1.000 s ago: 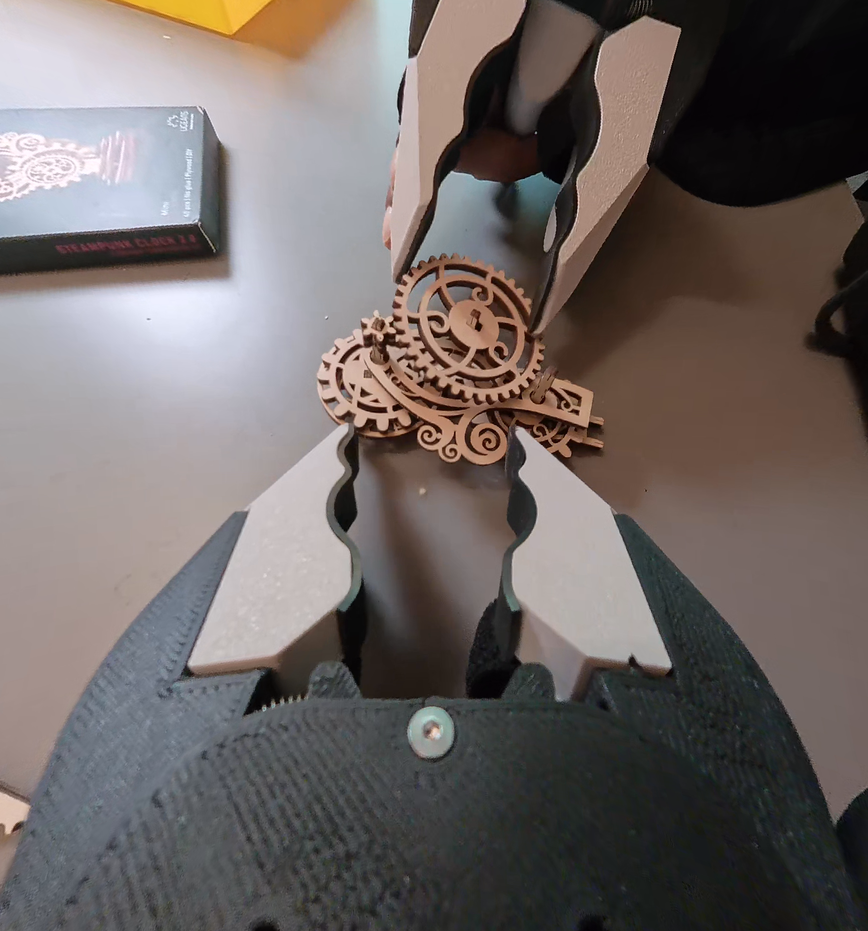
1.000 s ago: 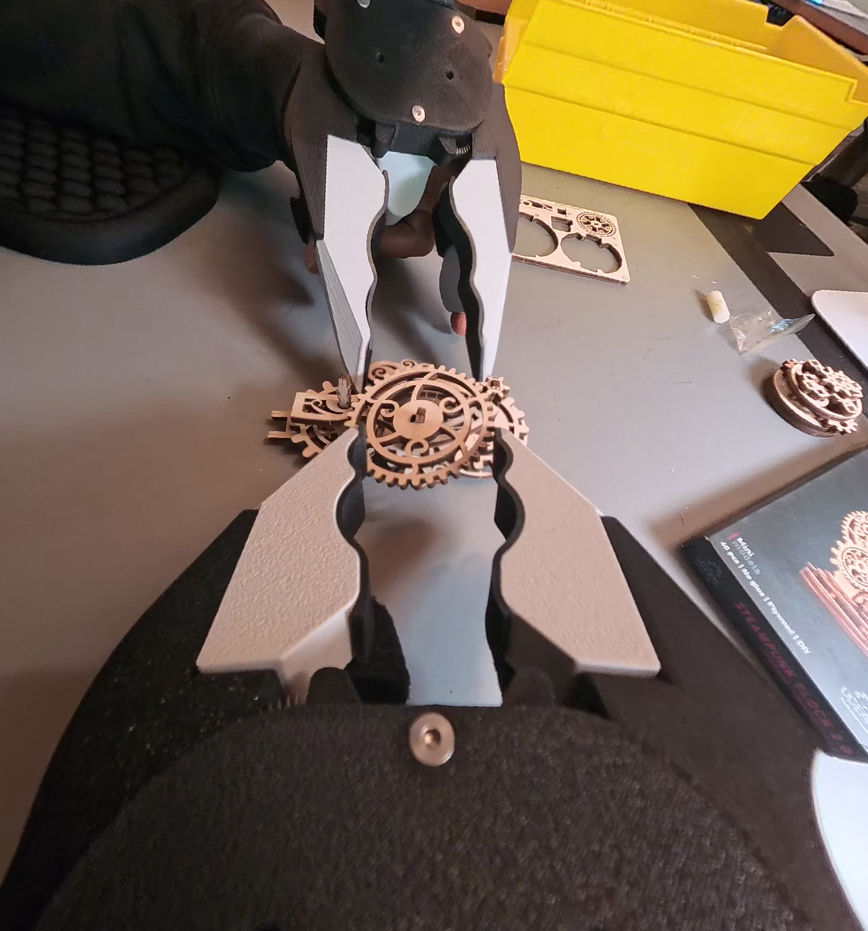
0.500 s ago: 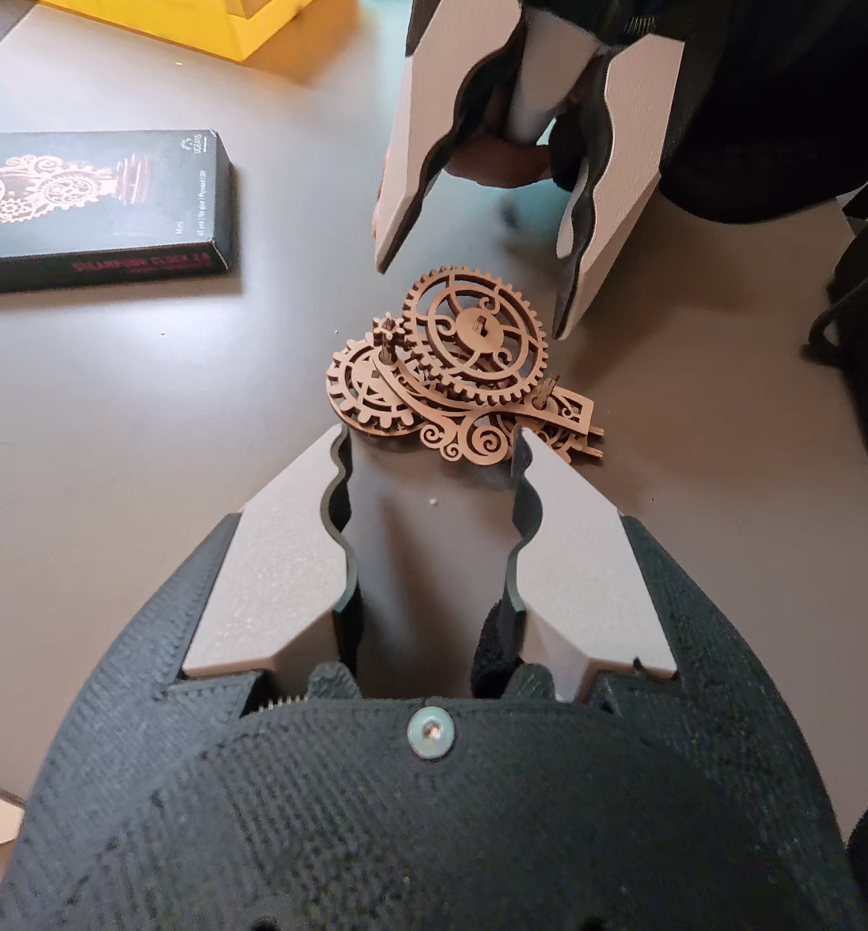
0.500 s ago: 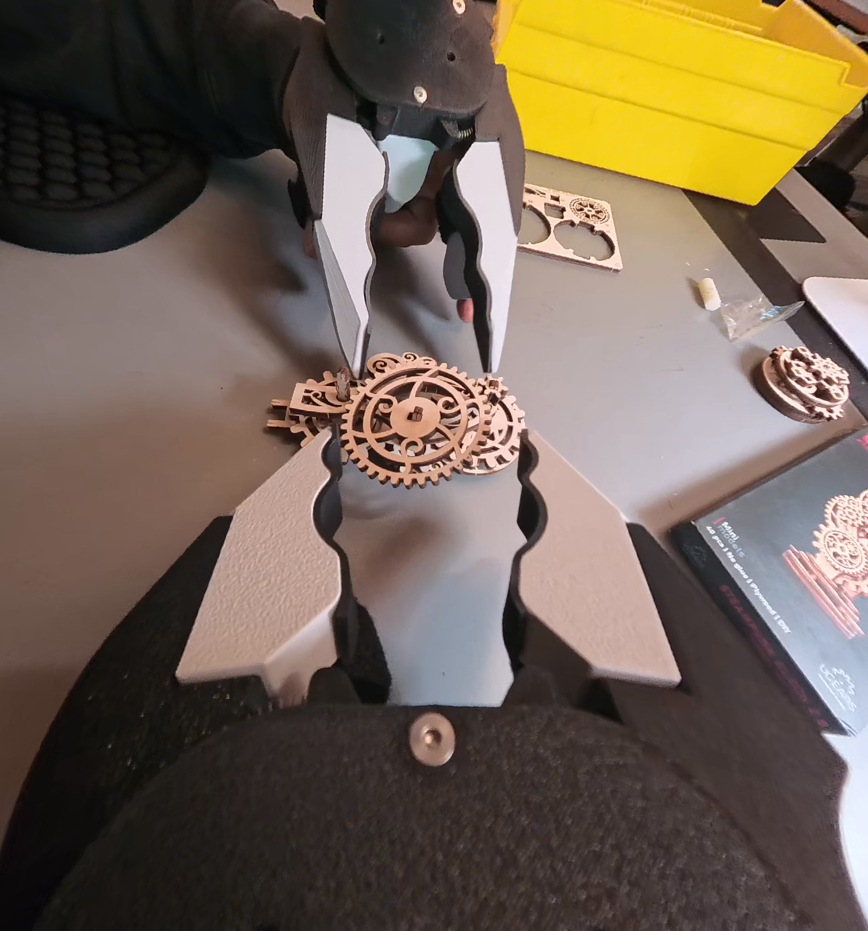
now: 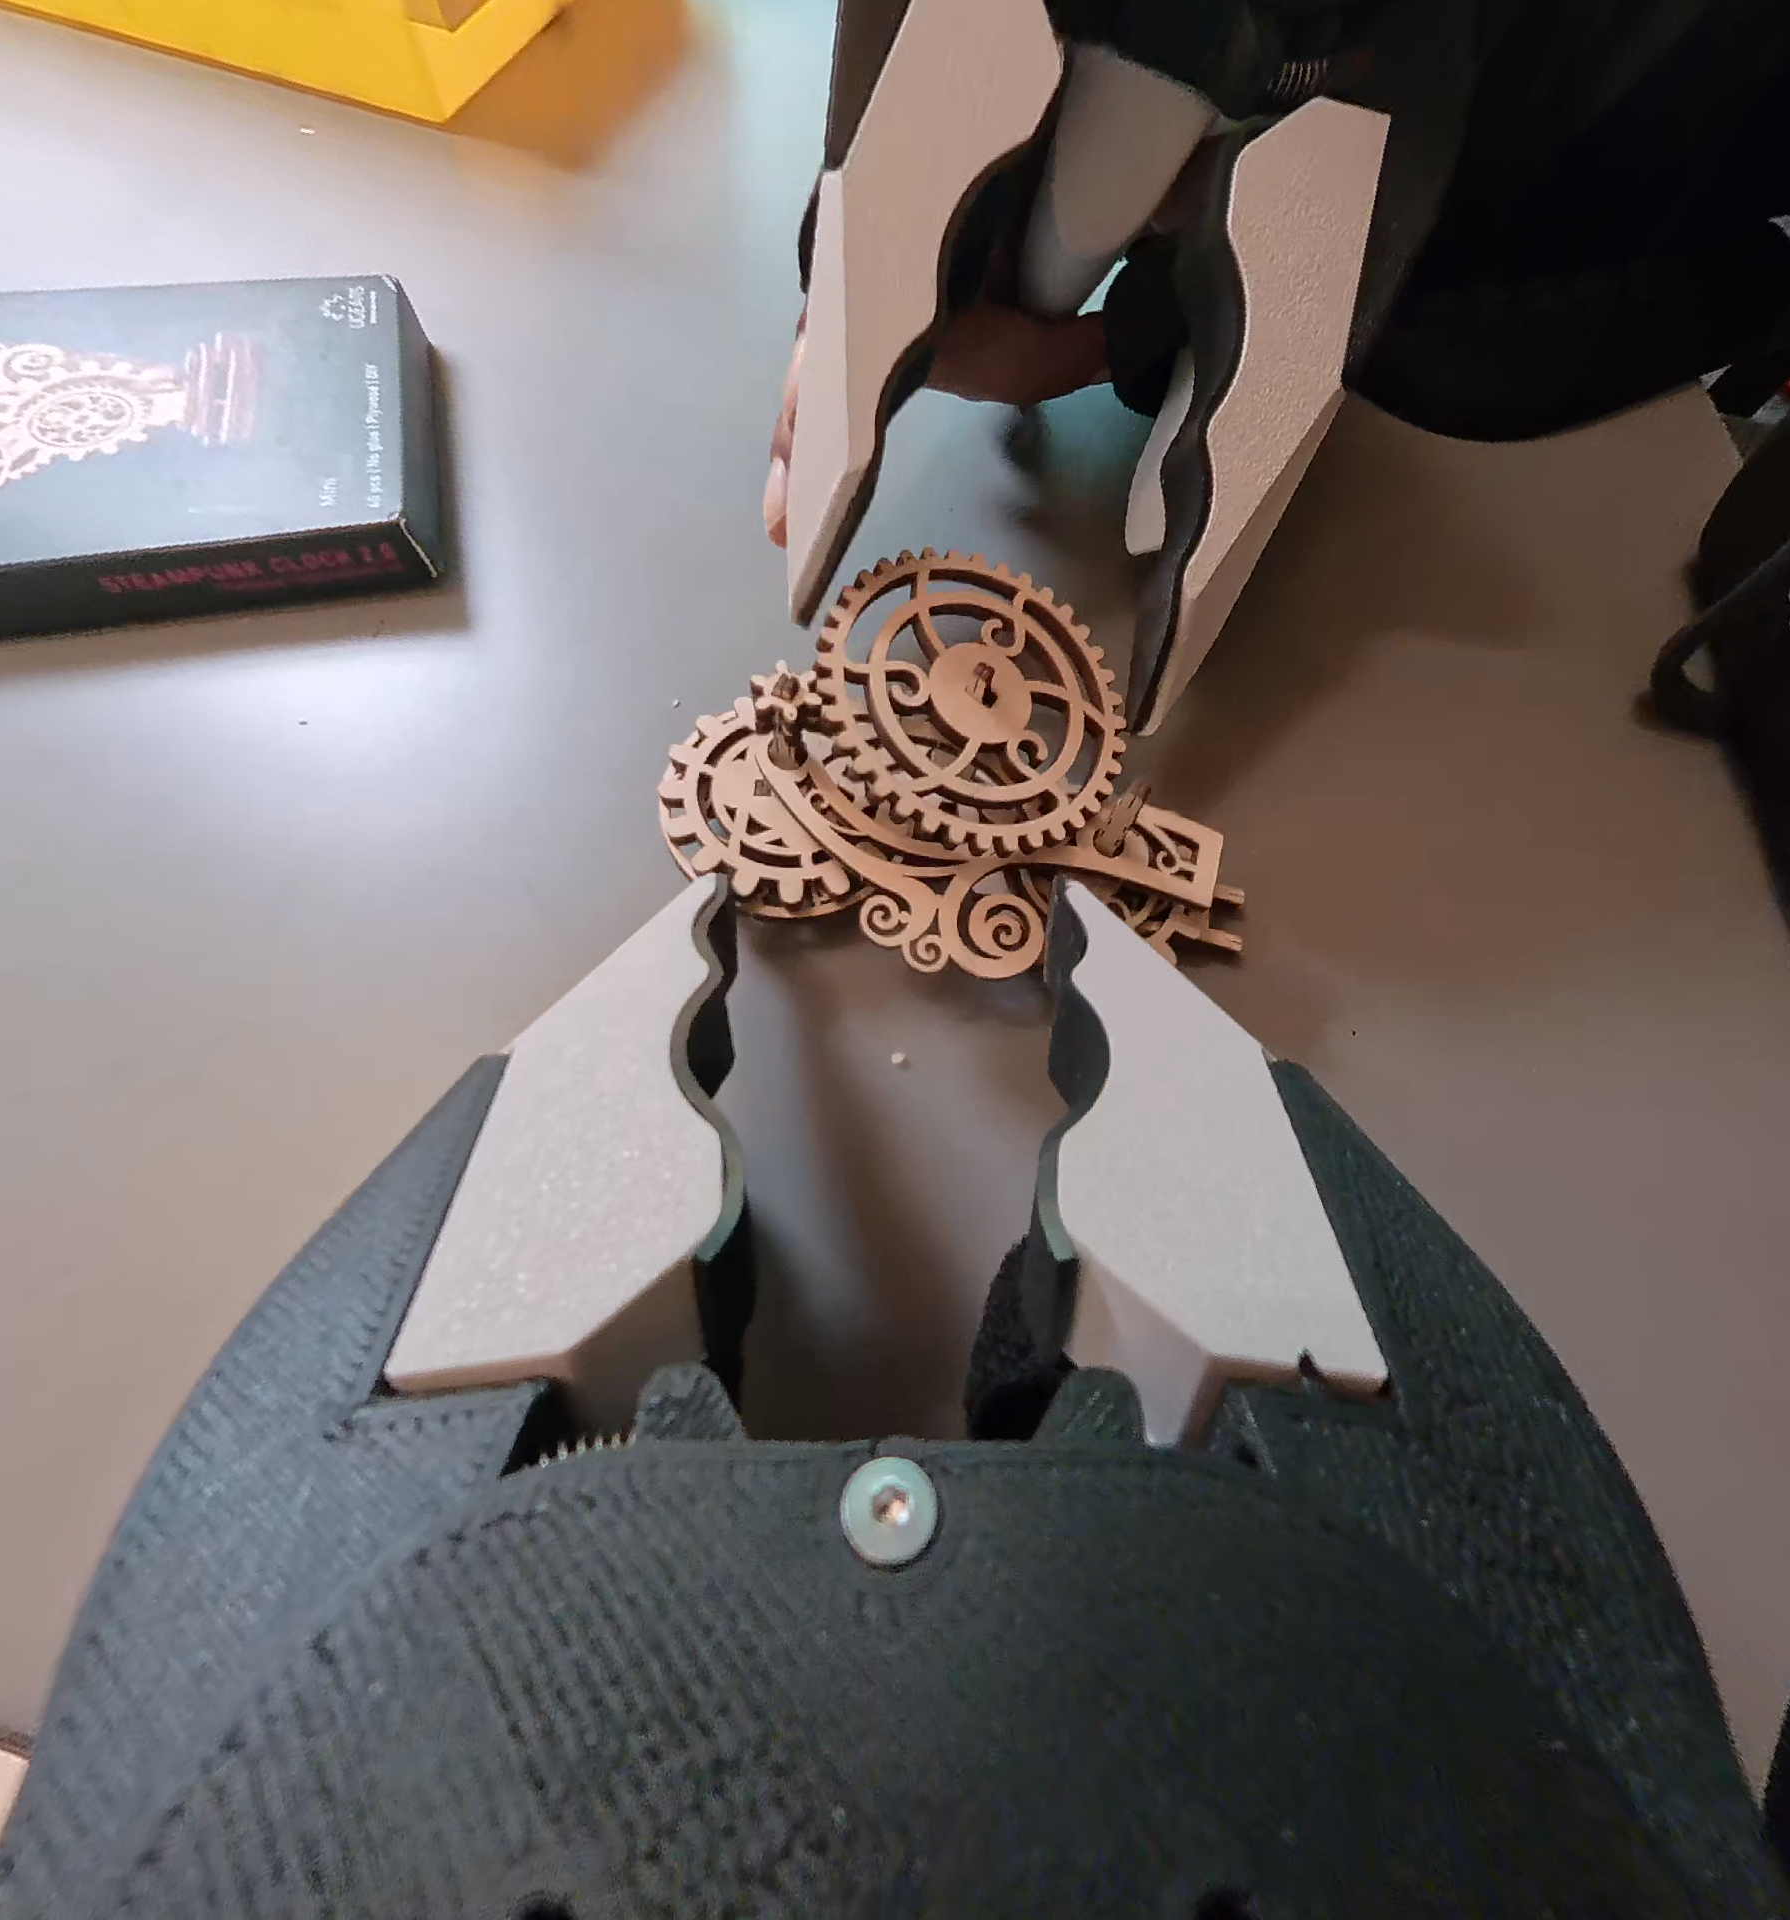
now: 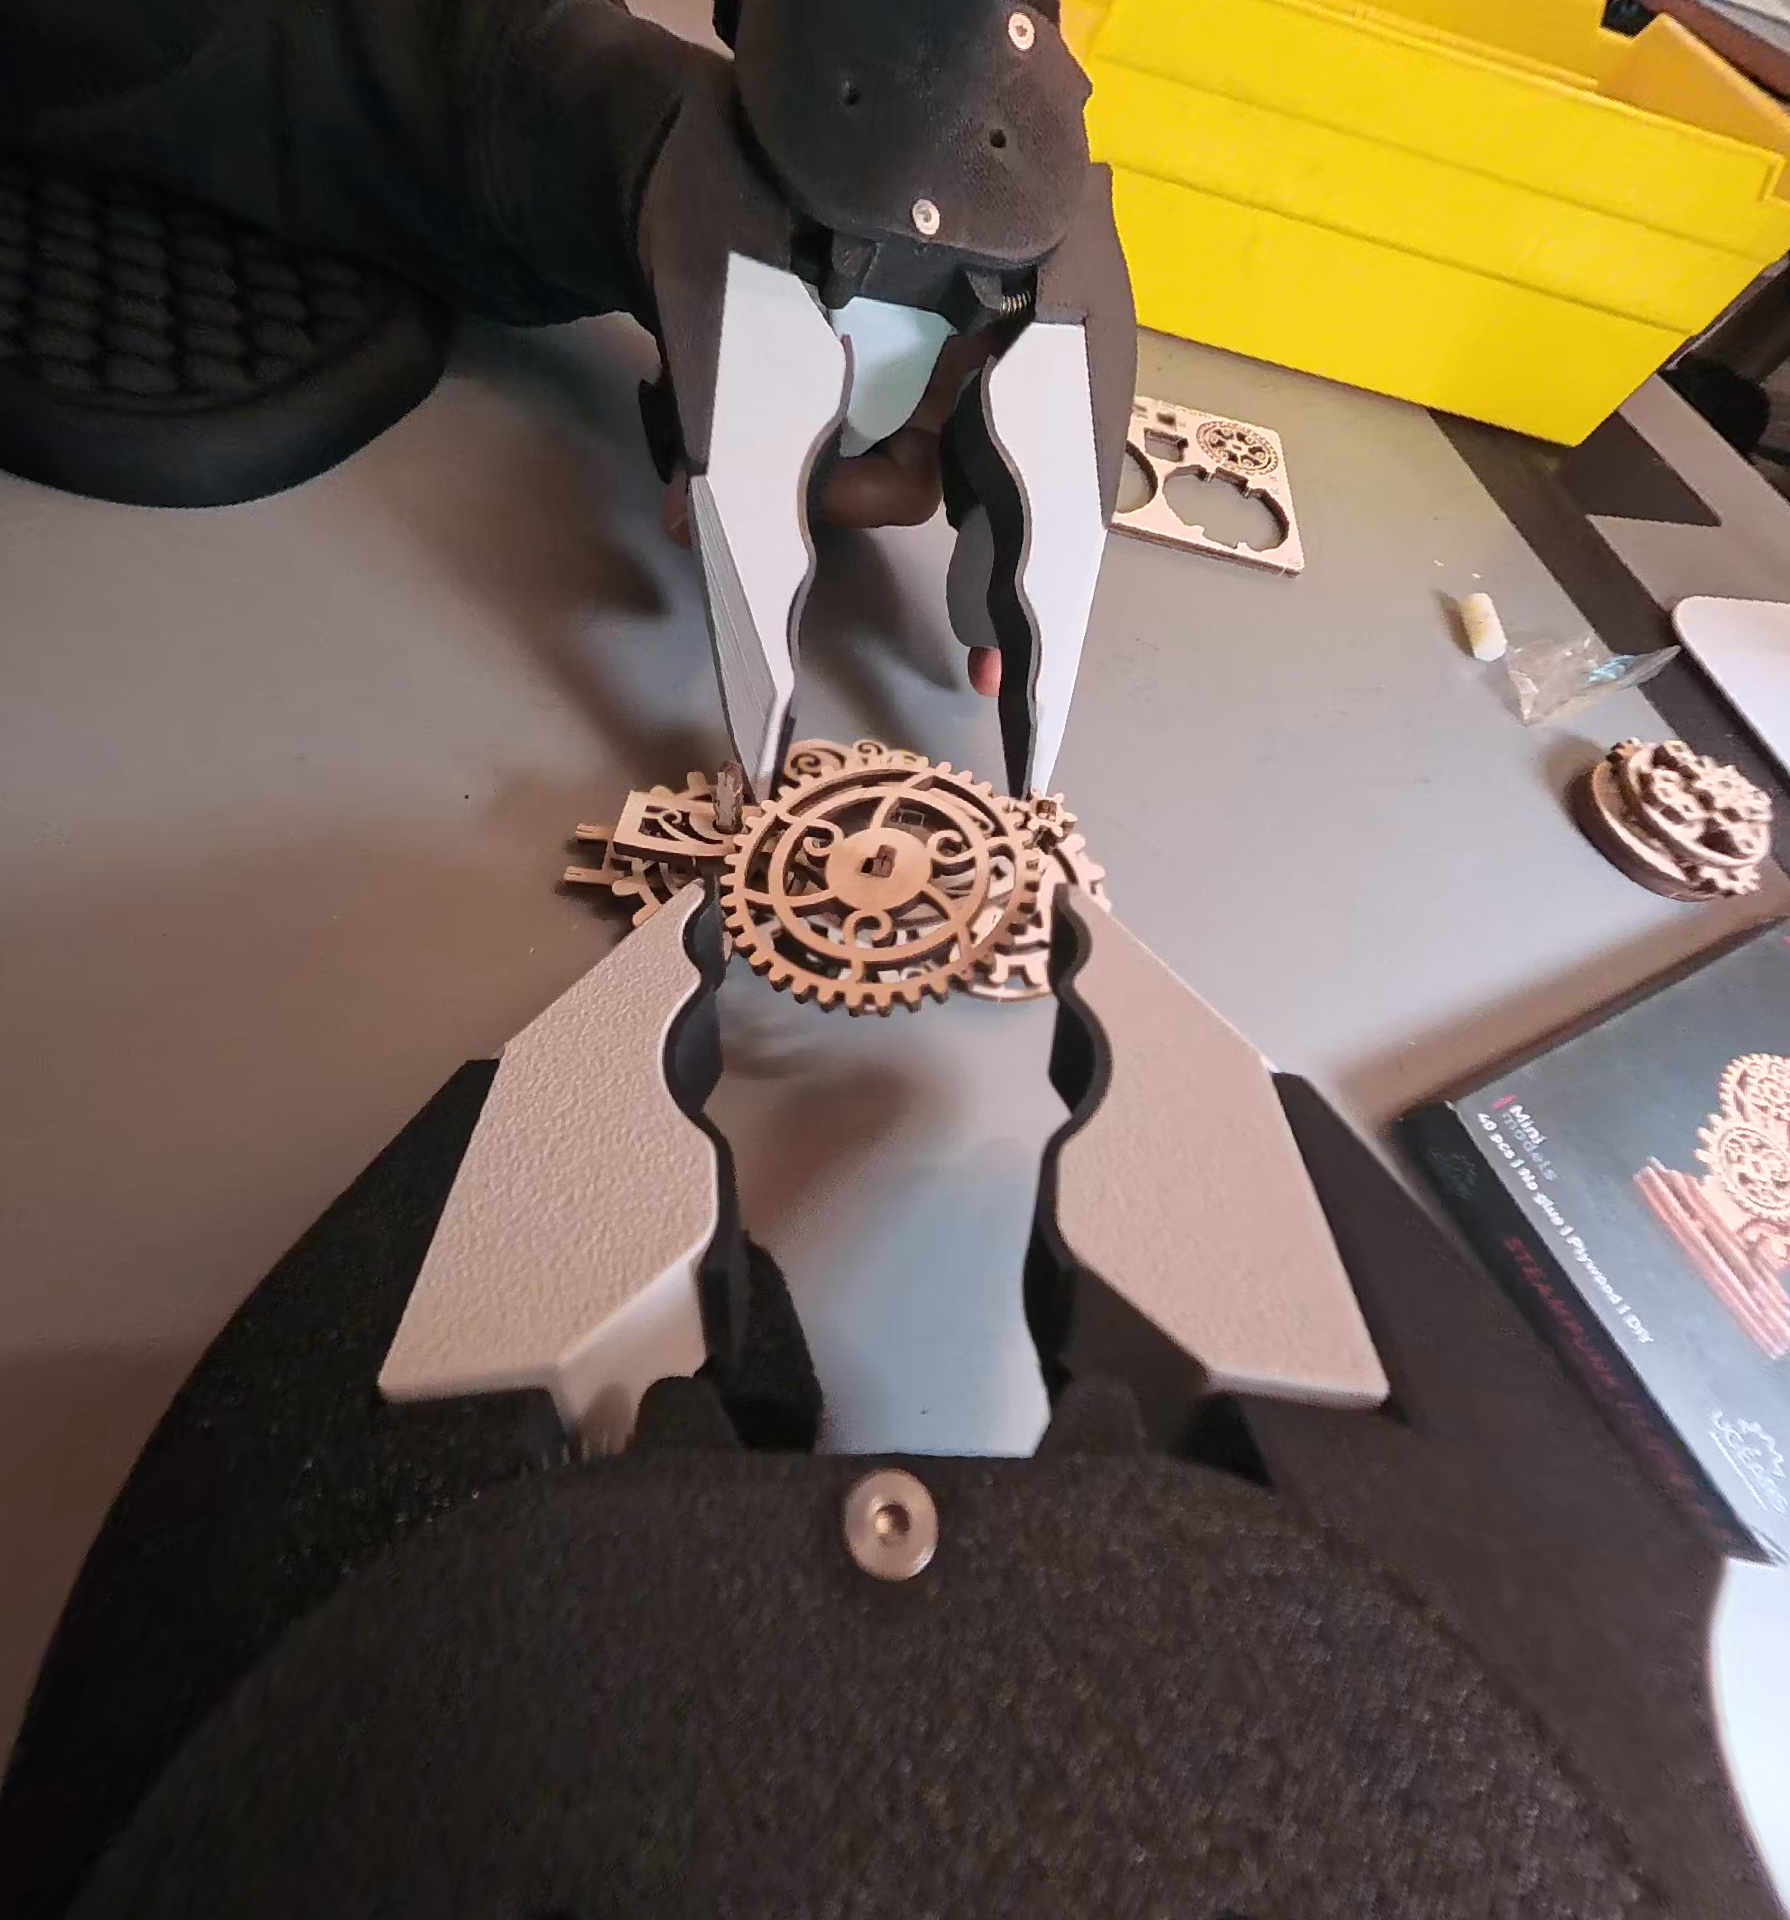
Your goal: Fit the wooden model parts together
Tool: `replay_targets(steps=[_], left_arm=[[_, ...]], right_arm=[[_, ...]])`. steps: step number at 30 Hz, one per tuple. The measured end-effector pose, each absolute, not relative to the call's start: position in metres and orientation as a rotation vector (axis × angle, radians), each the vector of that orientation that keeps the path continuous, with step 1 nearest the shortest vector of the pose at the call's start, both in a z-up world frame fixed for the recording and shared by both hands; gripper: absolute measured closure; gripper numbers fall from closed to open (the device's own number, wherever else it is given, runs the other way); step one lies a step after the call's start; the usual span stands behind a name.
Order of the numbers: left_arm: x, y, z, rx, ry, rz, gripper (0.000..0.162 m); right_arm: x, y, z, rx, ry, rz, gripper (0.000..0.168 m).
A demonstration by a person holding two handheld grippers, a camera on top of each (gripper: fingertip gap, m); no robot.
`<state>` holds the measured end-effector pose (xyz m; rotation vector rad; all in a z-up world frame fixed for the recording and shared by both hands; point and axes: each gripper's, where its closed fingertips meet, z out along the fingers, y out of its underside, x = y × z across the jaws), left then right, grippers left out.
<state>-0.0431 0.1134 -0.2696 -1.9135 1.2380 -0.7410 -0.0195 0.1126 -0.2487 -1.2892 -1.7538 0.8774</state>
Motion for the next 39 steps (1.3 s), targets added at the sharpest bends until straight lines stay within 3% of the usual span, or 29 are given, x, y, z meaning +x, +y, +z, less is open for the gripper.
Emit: replay_targets(steps=[39], left_arm=[[-0.0396, 0.1109, -0.2671, -1.885, 1.234, -0.712, 0.102]], right_arm=[[-0.0146, 0.1088, -0.2487, -1.520, -1.814, 1.038, 0.110]])
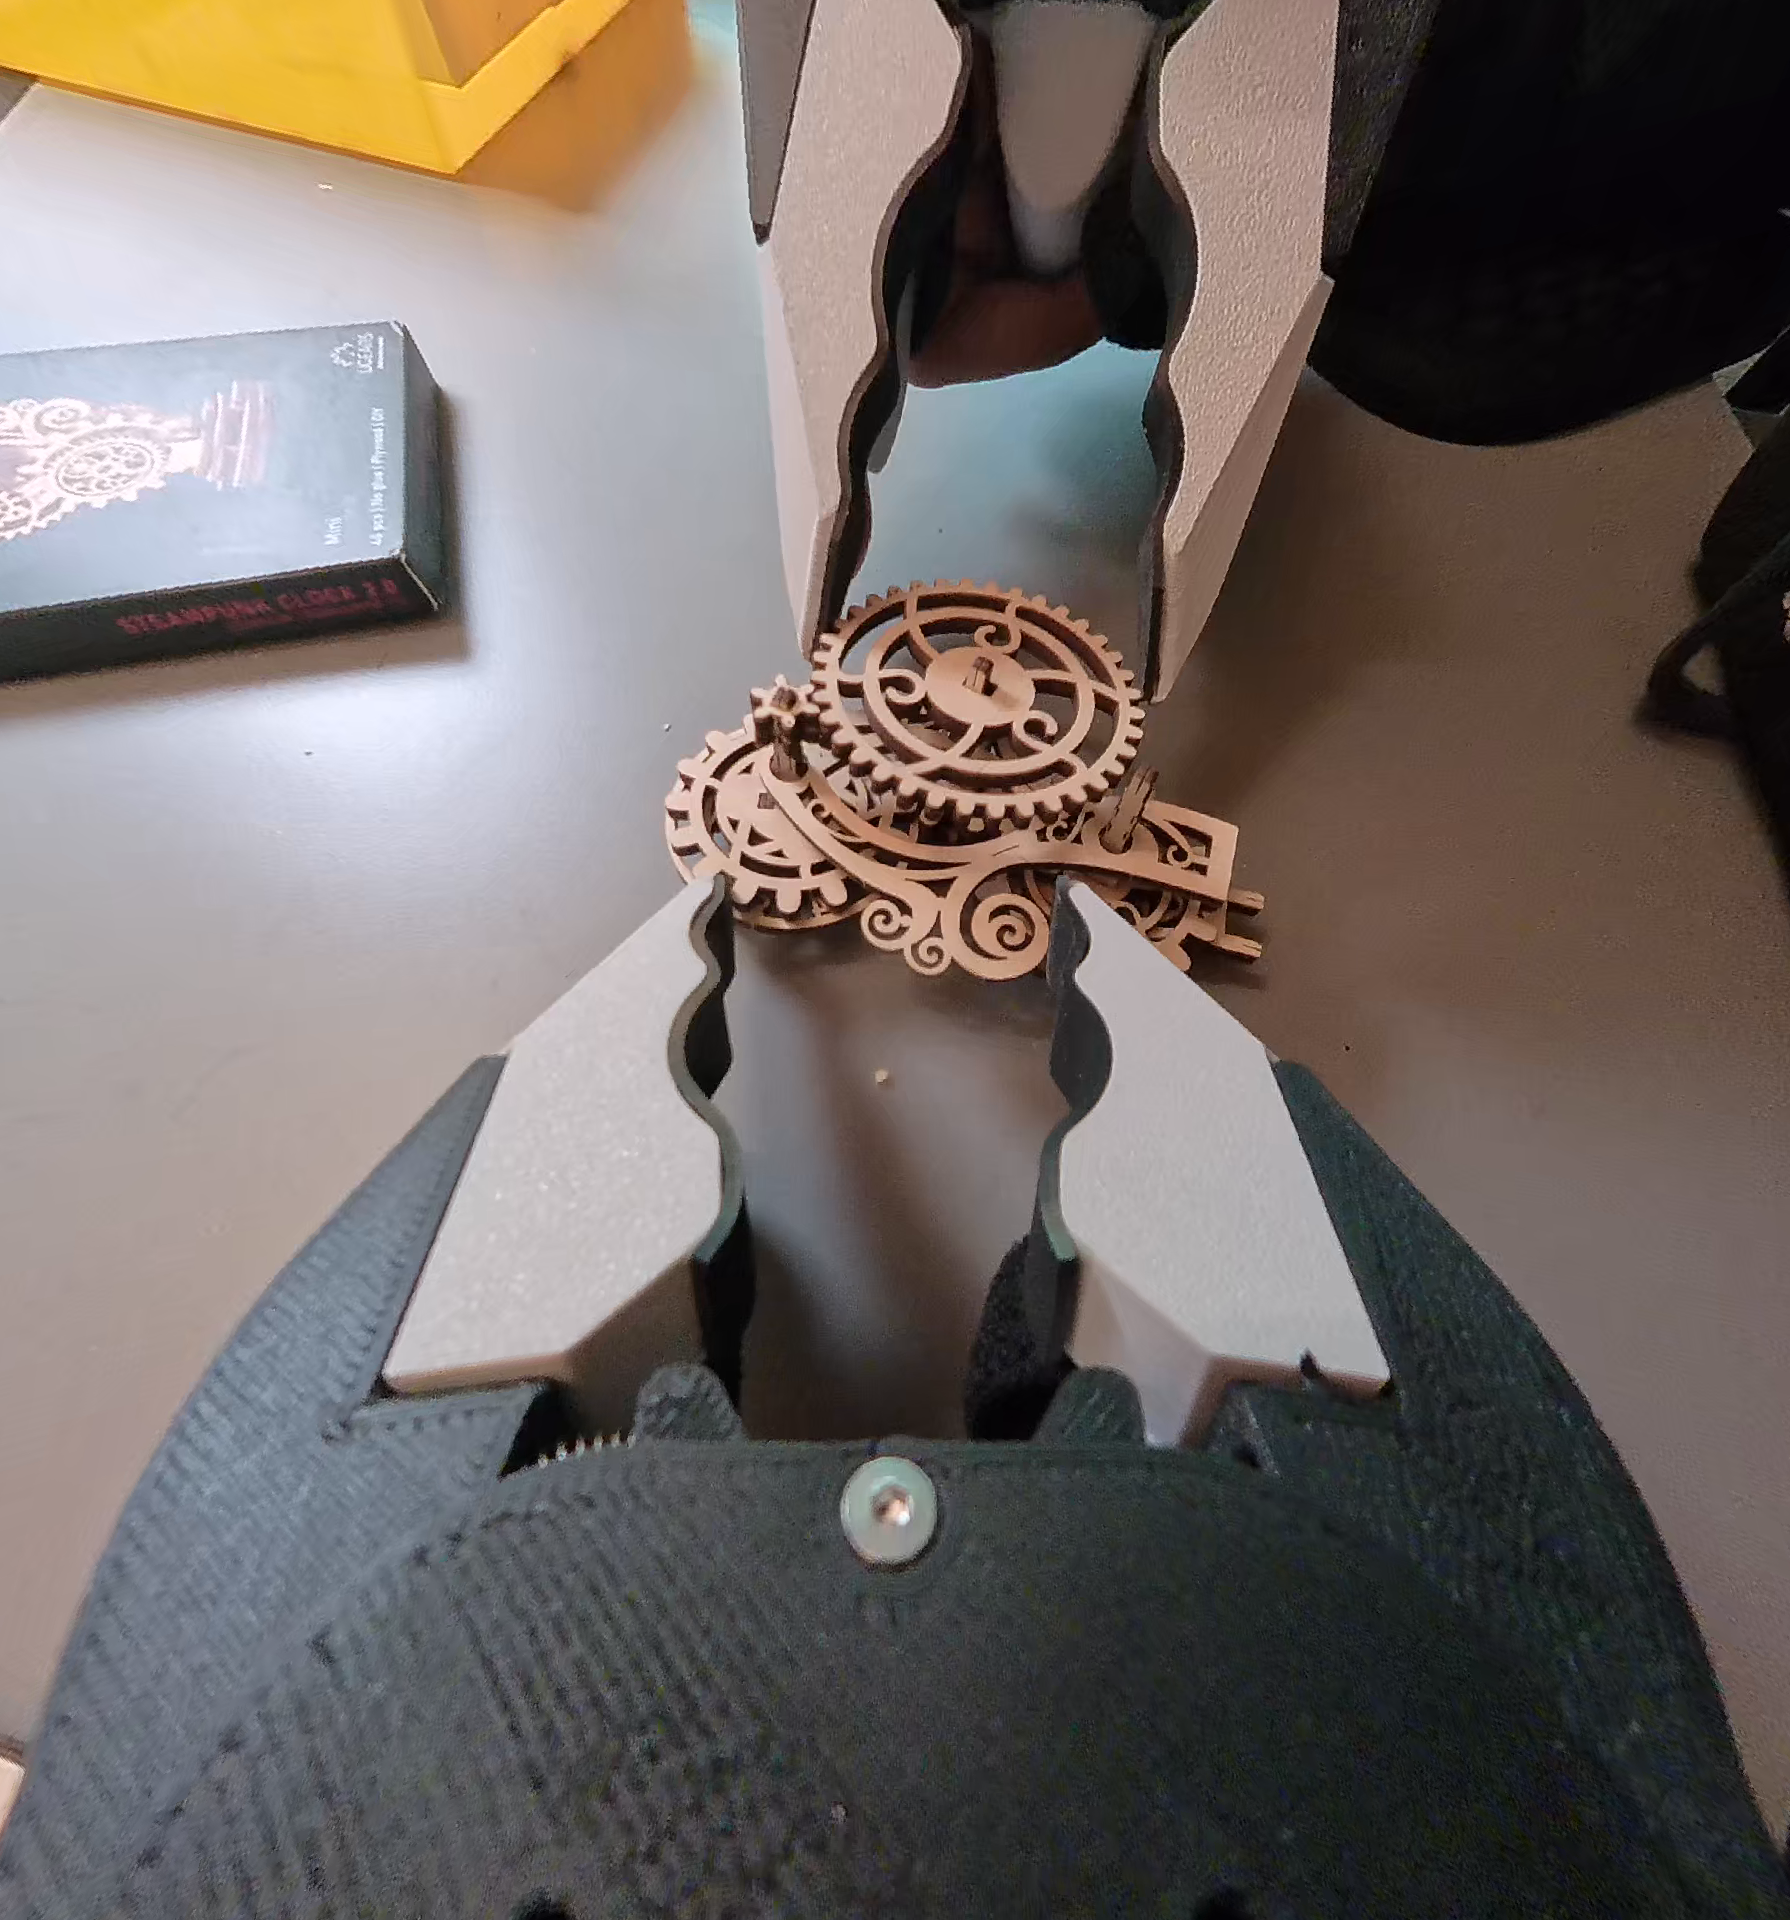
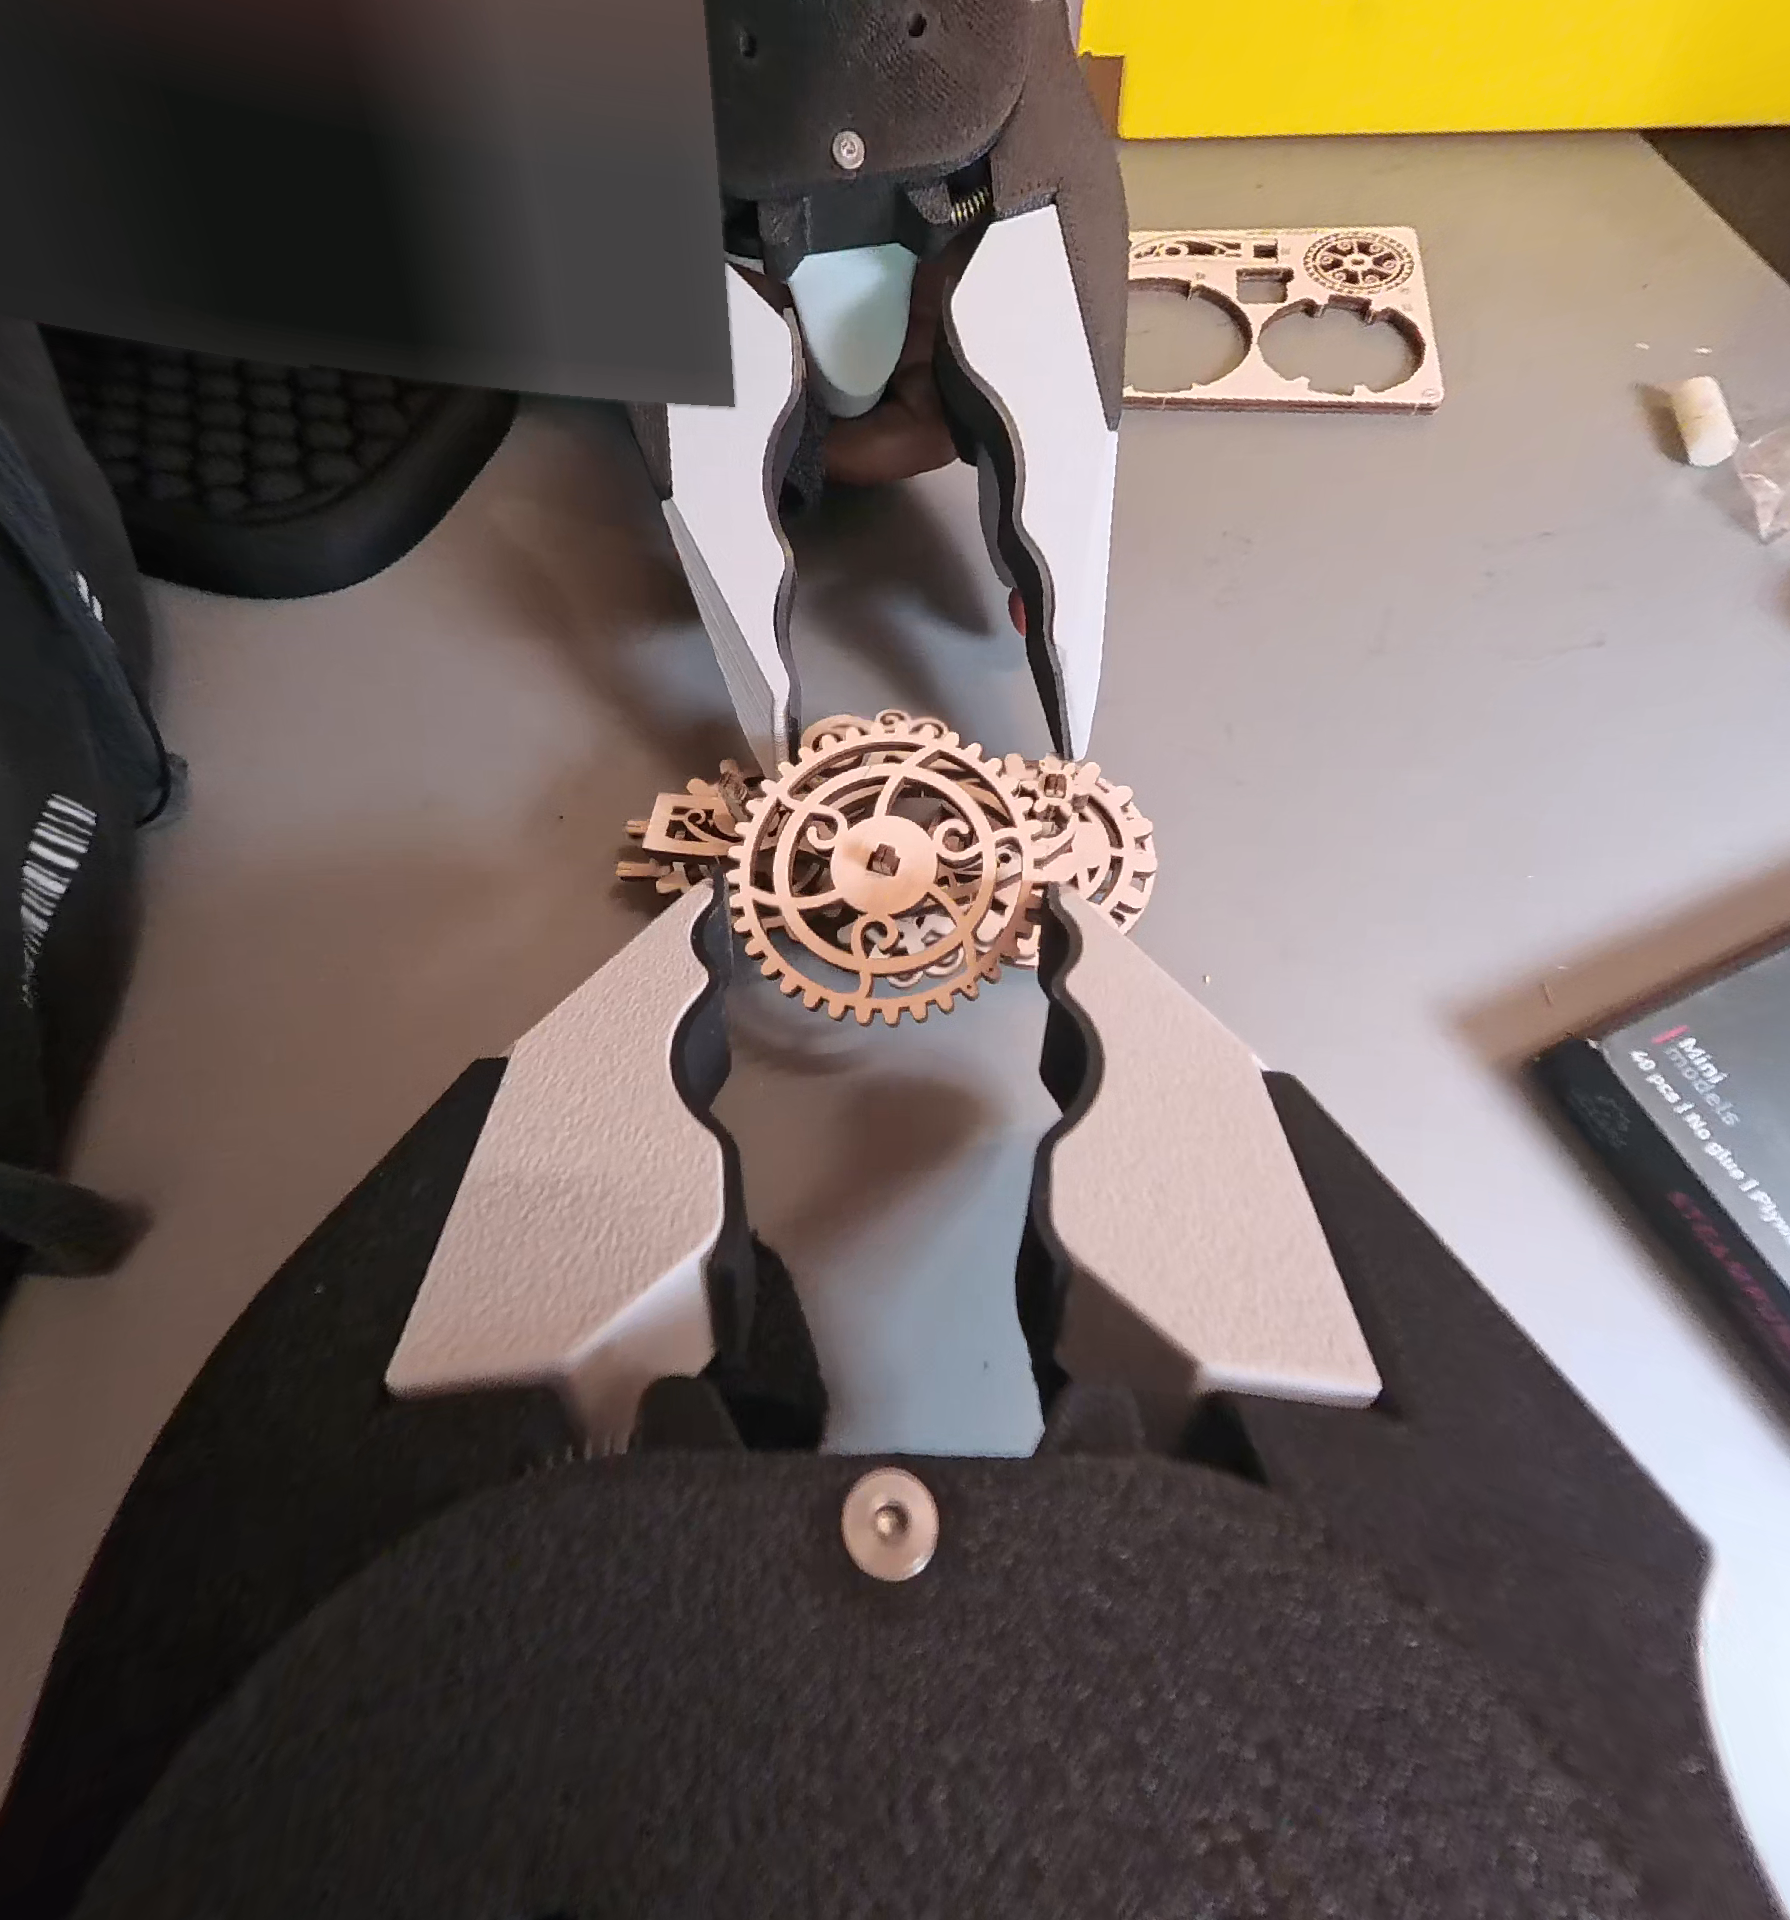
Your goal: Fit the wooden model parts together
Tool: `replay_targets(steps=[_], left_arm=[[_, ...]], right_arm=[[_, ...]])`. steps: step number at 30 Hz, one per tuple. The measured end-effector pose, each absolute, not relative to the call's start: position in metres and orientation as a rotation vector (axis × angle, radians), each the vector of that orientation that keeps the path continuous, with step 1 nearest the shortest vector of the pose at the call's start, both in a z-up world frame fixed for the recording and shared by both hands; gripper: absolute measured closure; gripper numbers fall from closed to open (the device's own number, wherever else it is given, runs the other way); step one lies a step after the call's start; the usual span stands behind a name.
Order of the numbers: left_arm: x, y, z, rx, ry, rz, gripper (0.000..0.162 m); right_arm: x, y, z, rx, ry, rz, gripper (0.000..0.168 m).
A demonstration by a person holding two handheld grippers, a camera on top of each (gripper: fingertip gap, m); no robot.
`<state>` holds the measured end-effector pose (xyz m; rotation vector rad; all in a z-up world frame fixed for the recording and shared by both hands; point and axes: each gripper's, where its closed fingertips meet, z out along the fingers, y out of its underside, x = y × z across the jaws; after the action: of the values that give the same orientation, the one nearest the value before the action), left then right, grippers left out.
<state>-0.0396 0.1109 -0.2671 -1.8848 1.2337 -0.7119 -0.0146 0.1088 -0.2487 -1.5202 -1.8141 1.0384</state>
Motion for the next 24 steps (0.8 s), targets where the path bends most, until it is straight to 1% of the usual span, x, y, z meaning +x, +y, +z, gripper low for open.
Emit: replay_targets(steps=[11, 13, 19, 24], left_arm=[[-0.040, 0.109, -0.271, -1.908, 1.248, -0.692, 0.104], [-0.040, 0.109, -0.271, -1.905, 1.246, -0.699, 0.110], [-0.044, 0.111, -0.269, -1.902, 1.234, -0.671, 0.108], [-0.052, 0.113, -0.264, -1.907, 1.188, -0.683, 0.111]], right_arm=[[-0.019, 0.102, -0.237, -1.416, -1.760, 1.047, 0.110], [-0.018, 0.102, -0.236, -1.401, -1.759, 1.053, 0.111], [-0.016, 0.104, -0.236, -1.400, -1.753, 1.028, 0.110], [-0.015, 0.107, -0.220, -1.397, -1.679, 1.107, 0.110]])
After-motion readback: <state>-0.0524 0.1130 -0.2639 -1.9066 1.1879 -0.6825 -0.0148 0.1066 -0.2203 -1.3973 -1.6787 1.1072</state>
